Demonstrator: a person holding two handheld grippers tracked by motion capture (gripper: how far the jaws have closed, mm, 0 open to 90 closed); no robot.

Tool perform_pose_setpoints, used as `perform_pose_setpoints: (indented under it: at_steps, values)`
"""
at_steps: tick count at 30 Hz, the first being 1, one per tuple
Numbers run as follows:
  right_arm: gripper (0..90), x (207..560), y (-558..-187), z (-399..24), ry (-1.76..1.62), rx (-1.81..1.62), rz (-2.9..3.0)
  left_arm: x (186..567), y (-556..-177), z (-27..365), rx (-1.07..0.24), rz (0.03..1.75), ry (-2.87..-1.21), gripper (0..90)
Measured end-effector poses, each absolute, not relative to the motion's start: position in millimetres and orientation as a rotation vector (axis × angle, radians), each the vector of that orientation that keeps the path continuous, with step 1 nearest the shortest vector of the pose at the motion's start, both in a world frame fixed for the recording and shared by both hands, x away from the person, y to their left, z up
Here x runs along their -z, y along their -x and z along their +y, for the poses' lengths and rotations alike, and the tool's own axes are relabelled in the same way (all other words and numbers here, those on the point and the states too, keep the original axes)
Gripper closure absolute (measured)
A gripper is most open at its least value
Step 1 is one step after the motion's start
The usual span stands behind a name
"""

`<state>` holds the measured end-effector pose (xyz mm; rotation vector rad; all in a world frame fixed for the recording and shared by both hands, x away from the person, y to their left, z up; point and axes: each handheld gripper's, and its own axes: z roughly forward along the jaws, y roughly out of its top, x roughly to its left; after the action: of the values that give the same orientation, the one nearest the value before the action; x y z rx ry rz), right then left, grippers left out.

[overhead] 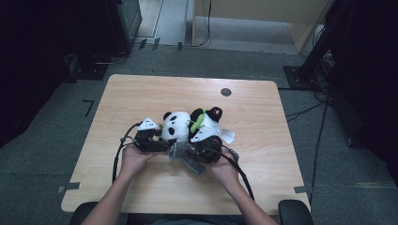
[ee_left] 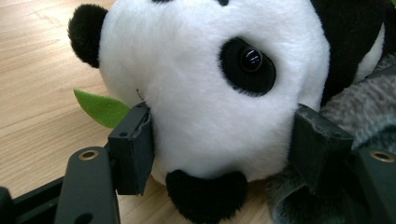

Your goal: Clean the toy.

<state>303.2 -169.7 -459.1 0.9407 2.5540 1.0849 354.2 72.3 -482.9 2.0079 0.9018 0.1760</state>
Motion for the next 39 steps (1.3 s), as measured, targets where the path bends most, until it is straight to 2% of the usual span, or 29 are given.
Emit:
perform_pose_setpoints:
  at_steps: [11,24,39]
  values:
    - [75.3,448.2,-286.4,-186.7,-0.933,-1.075,2.5,482.8,-353.7,72.5,-0.178,0.894,-2.017,30.9]
    - [75.7,447.9,-277.4,-231.1,-1.005,-1.083,2.488,482.9,-354.4,73.3,-0.17,0.892,-2.013,30.8]
    - [74.3,453.9,-287.3,-269.6,-1.06,-1.034,2.53,483.0,-354.2,72.8,-0.169,0.892,-2.012,30.9]
